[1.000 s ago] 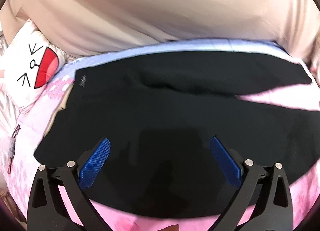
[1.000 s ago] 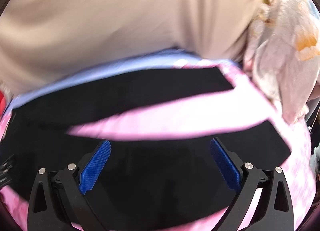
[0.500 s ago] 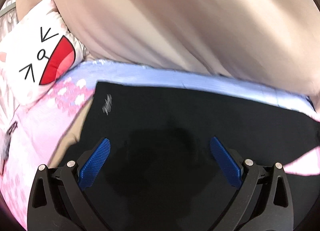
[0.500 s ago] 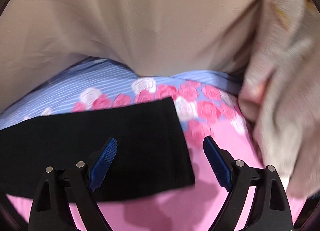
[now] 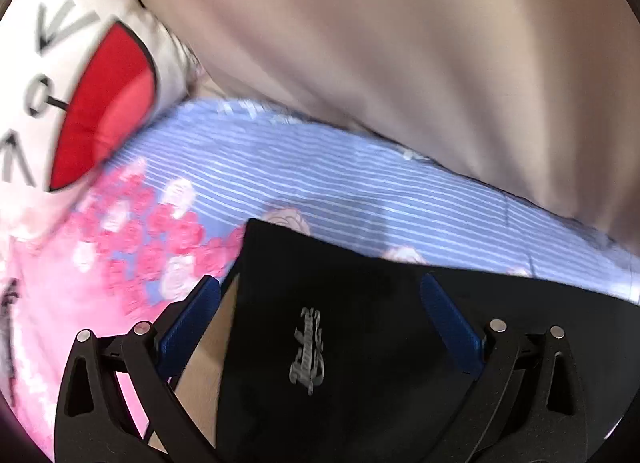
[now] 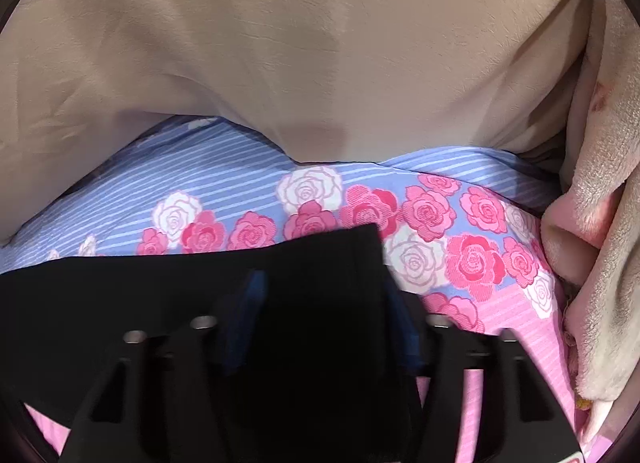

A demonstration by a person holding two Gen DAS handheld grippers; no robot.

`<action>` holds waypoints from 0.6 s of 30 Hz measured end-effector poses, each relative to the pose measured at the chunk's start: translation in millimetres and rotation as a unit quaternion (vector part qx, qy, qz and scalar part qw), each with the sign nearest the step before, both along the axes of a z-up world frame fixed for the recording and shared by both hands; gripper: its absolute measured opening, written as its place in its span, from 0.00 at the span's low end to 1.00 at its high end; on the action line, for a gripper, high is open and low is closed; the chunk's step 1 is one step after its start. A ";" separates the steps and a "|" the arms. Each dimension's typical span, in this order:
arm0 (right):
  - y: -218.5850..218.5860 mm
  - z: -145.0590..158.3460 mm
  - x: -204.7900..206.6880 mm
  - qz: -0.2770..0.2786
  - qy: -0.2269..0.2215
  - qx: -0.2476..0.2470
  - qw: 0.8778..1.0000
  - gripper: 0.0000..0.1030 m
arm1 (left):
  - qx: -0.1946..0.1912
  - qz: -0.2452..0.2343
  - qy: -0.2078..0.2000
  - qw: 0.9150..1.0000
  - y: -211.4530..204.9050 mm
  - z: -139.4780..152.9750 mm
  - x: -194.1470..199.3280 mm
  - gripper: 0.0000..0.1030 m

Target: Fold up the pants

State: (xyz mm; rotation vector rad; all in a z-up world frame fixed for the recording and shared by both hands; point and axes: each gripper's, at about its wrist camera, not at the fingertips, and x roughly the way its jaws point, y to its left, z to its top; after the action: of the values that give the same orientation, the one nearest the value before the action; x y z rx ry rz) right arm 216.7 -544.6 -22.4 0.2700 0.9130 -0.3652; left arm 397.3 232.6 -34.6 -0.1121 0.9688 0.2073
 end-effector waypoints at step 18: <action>39.2 65.6 -60.0 0.020 -0.087 0.003 0.996 0.11 | -0.080 -0.074 -0.075 0.991 13.2 78.9 -72.0 0.00</action>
State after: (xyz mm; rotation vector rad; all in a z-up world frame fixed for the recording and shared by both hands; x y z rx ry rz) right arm 156.7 -505.4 43.2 0.2838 0.7475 -0.2978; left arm 325.4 245.9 44.2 -0.1991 0.8383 -0.0154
